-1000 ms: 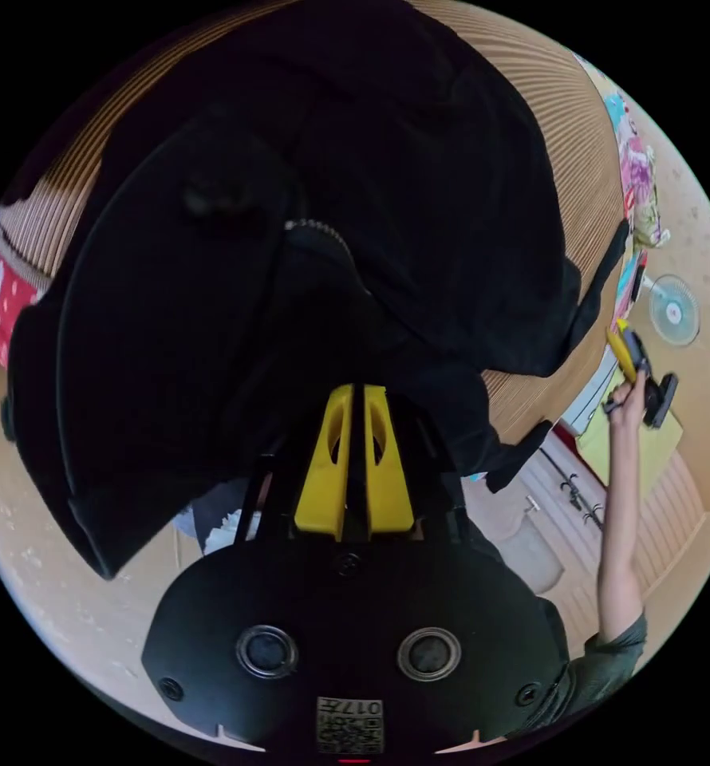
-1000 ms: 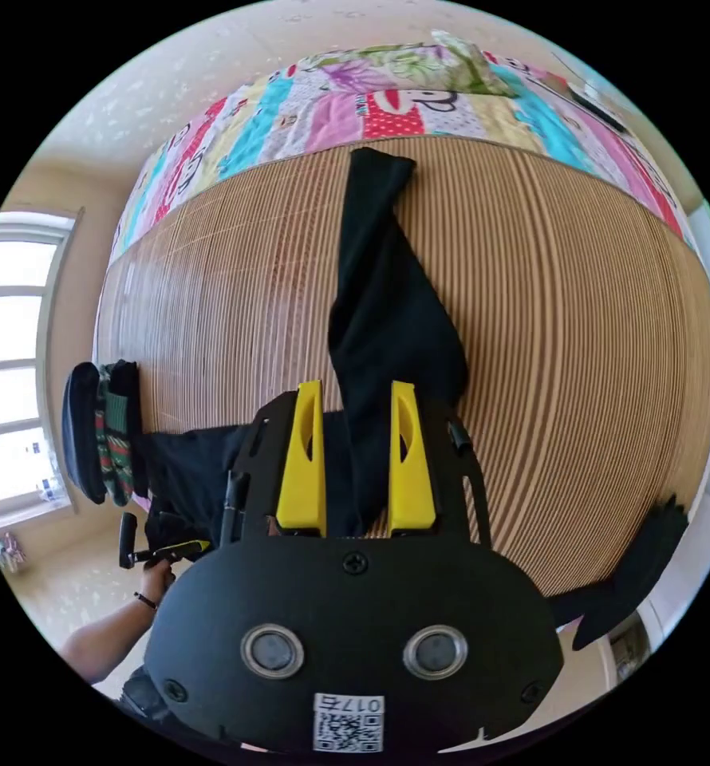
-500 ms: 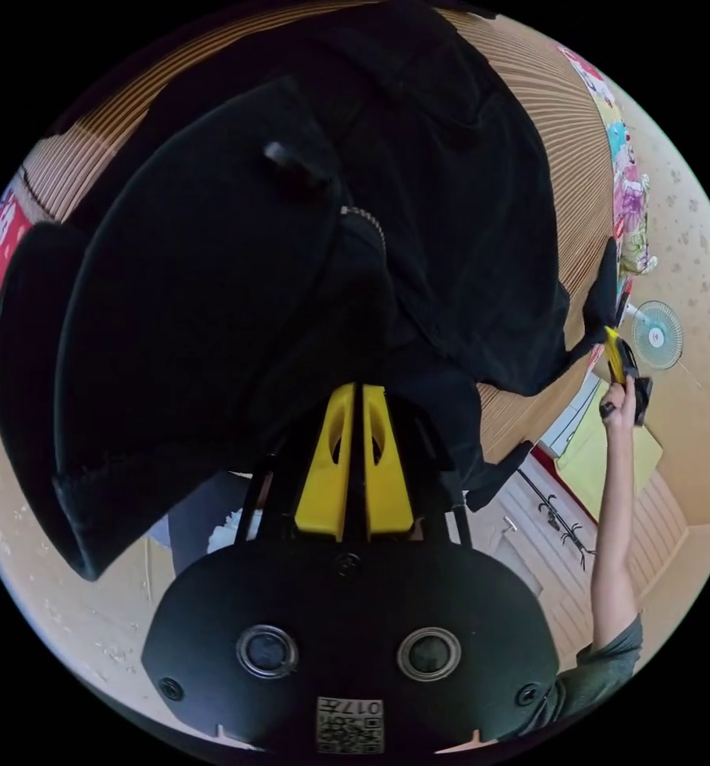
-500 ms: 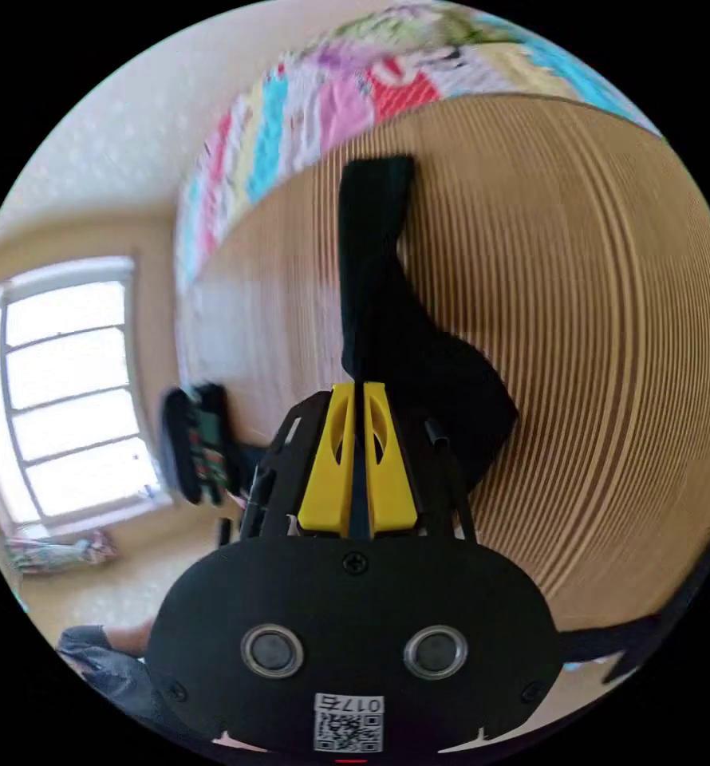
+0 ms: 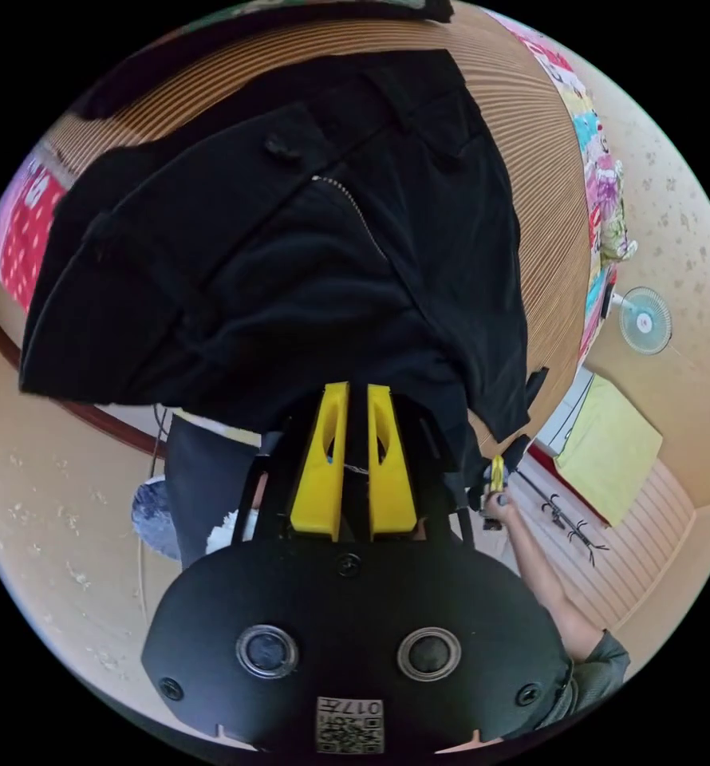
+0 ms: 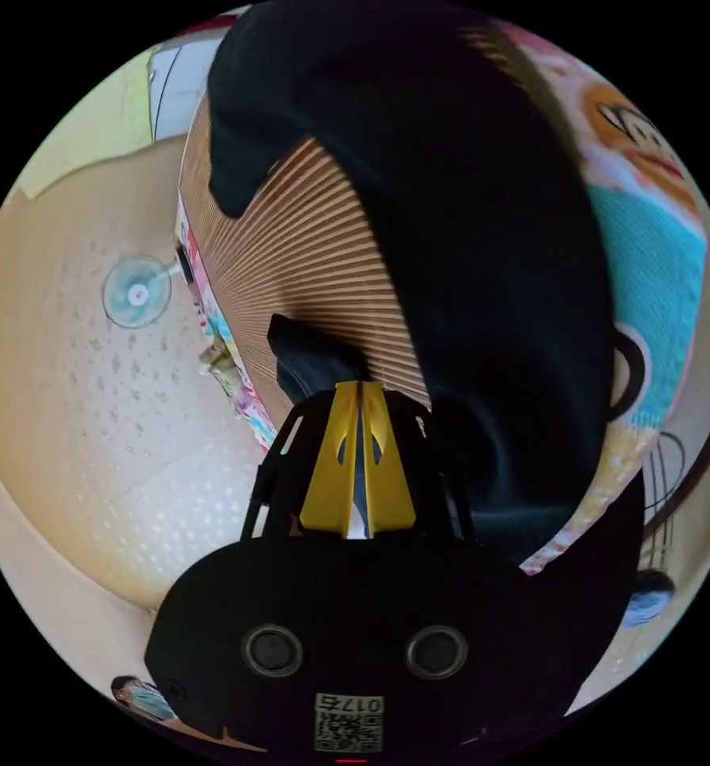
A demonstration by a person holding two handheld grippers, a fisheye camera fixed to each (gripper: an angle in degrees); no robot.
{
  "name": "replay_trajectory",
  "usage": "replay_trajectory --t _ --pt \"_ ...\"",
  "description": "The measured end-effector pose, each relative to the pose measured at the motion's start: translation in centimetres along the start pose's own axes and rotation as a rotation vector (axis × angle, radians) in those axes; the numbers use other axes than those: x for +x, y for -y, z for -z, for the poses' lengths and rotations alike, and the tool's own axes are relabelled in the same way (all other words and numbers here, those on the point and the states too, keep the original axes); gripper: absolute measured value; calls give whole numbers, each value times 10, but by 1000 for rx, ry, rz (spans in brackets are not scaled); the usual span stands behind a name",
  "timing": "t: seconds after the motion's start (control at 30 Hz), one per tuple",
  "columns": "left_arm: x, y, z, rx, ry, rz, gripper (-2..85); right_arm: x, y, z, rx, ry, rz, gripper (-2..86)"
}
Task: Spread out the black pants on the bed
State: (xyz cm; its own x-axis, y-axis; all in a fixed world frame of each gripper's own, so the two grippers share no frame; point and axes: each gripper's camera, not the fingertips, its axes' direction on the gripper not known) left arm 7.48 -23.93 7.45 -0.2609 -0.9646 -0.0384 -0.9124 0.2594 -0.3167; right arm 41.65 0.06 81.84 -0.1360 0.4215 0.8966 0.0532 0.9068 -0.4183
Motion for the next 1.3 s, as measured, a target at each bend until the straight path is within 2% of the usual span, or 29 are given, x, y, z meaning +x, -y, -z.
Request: replay_trajectory --t 0.17,0.33,0.47,0.5,0.57,0.63,0.67,0.73,0.77,0.83,0.93,0.97,1.0,1.13,1.23,1.3 --pt "-14 -28 1 39 -33 41 44 -29 18 -15 -70 -23 161 81" --pt "-21 -51 2 67 50 35 62 -122 73 -61 -155 -370 328 150" --pt "-21 -68 -8 55 107 44 70 -148 84 -105 -215 -553 407 124" --pt "-20 -75 -12 52 103 54 73 -152 80 -124 -253 -586 417 85" --pt "-16 -86 -17 66 85 78 75 -172 55 -145 -244 -619 563 50" --pt "-7 -100 -26 83 39 103 76 -203 -7 -175 -342 -582 886 36" --pt "-5 -103 -28 80 27 107 76 -209 -28 -181 -379 -575 973 36" --pt "7 -111 -37 67 -2 105 76 -209 -119 -202 -576 -575 1292 39" --pt "10 -112 -38 65 -5 98 77 -203 -140 -208 -645 -583 1350 40" --pt "25 -113 -37 52 -1 57 78 -162 -199 -231 -926 -665 1473 55" --pt "38 -116 -31 55 20 20 79 -106 -220 -247 -1136 -796 1472 67" --pt "40 -117 -29 59 20 17 79 -100 -219 -249 -1154 -816 1453 68" --pt "42 -120 -27 66 14 10 79 -95 -211 -249 -1157 -823 1407 71" --pt "43 -132 -30 52 26 -22 80 -124 -174 -237 -1044 -604 1303 86" --pt "37 -137 -36 6 85 -39 82 -141 -153 -260 -971 -632 1254 112" --pt "32 -141 -37 -15 116 -31 89 -141 -150 -286 -986 -684 1248 122"
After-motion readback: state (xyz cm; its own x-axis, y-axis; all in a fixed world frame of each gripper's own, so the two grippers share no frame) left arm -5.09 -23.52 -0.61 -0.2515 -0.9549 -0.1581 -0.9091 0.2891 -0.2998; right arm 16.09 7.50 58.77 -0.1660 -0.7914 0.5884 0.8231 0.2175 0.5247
